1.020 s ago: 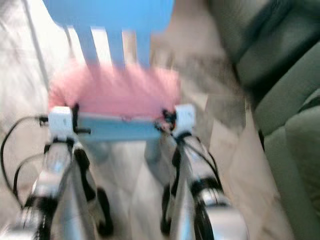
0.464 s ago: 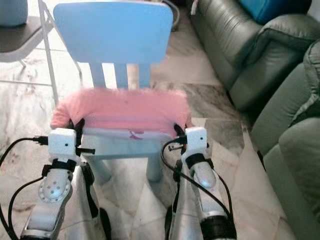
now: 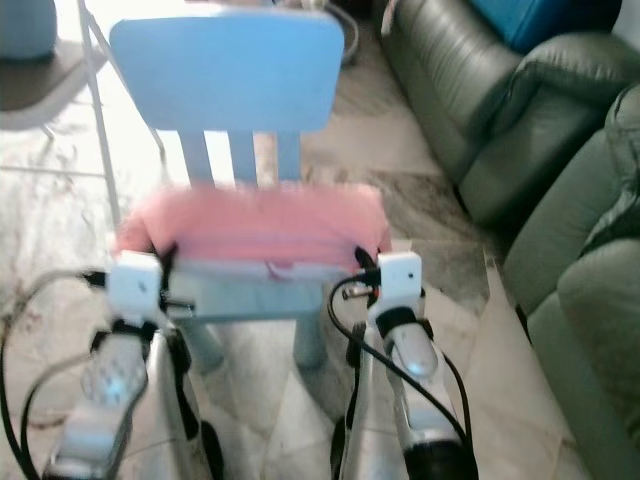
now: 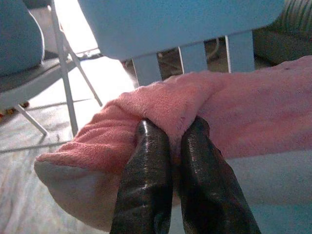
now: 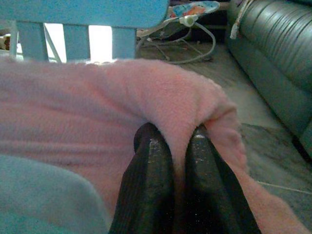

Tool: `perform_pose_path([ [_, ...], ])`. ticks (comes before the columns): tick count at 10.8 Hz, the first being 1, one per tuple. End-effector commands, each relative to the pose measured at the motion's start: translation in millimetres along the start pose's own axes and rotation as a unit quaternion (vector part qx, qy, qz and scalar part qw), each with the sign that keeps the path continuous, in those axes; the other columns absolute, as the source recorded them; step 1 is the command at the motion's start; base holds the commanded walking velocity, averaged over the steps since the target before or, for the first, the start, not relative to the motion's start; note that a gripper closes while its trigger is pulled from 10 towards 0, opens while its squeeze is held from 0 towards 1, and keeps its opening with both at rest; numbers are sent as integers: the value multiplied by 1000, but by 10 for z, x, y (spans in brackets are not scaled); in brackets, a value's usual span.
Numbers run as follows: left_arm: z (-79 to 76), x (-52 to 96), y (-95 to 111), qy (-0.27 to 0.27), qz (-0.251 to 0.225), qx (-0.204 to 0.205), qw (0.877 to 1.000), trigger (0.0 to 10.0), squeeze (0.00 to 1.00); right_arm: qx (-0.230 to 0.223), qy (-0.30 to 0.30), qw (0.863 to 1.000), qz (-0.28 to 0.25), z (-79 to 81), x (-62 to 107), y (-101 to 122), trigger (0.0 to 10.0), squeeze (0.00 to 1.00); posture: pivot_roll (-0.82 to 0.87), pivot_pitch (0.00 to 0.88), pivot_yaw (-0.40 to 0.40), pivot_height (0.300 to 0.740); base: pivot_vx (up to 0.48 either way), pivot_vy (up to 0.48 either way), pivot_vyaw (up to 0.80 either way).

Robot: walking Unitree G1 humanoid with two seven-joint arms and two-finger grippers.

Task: Move the pillow to the sofa

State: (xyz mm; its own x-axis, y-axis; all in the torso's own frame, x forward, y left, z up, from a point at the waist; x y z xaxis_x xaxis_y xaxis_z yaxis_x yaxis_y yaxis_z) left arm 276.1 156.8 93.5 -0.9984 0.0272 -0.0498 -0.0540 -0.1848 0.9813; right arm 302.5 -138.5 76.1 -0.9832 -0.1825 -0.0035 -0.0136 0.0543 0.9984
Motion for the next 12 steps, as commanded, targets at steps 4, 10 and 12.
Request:
perform_pose_path([
  [4,130,-100,34,26,-3,-12,1000,10000,0,-7,-35,999,3,-174,20,36,10000,0,36,5,-50,530,0,0,0],
  [10,47,-231,-31,33,11,-21,999,10000,0,-3,-32,999,5,-202,-24,76,10000,0,16,0,-58,610,0,0,0],
  [12,38,-251,-47,34,13,-18,999,10000,0,2,-29,1000,6,-218,-35,83,10000,0,15,0,-61,645,0,0,0],
])
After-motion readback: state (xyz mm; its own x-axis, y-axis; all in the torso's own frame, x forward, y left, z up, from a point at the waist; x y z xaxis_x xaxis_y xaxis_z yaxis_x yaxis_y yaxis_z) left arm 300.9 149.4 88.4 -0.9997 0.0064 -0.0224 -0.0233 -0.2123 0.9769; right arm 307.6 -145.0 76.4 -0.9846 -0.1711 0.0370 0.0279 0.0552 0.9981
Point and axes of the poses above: a point about 5 cm out from each wrist's last joint towards the gripper, its own x axis pointing back from the gripper into the wrist, its own y axis along the axis of the wrist's last joint, z = x × y, the point moved 3 cm from there along -x, pointing out of the wrist towards the gripper, and after that the axes turned 3 degrees about x, right-handed, at the moved point
